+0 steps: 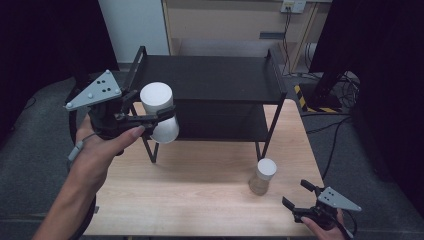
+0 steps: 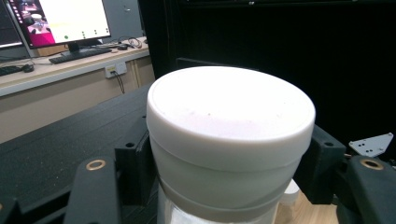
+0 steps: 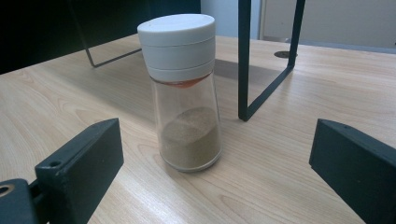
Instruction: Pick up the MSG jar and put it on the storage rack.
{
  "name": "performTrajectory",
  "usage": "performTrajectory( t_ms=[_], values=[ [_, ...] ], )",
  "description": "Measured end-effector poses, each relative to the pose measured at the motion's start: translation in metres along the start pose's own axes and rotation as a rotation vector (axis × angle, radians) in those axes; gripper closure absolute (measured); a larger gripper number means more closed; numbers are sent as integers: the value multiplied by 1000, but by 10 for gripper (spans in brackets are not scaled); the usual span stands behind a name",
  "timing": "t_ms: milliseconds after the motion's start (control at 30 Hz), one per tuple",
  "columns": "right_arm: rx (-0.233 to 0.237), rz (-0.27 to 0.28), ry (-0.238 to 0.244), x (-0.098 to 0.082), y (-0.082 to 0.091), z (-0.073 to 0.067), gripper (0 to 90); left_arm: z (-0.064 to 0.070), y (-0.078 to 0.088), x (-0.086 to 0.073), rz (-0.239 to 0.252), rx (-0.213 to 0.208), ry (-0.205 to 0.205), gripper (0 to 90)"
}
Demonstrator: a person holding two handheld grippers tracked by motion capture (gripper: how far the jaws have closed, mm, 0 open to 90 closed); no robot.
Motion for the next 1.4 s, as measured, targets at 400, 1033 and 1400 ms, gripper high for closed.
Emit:
performTrajectory(
  t_ms=[400, 1033, 1400],
  values=[
    [1, -1, -4, 0, 1, 0, 35, -6, -10, 17, 9, -4, -12, 333],
    [14, -16, -1, -3, -2, -1, 37, -18, -28, 38, 22, -3, -17, 332],
    [15, -25, -3, -5, -2, 0, 37, -28, -38, 37, 35, 6, 2, 332]
  ],
)
Point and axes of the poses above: each handheld gripper's, and its own axes: y roughly backward along the jaws, x roughly out of its top, z roughly to its right, the point moved 9 cm from there along -y, roughly forward along the jaws, and after that the axes turned 9 degrees about z, right-handed, at the moved point
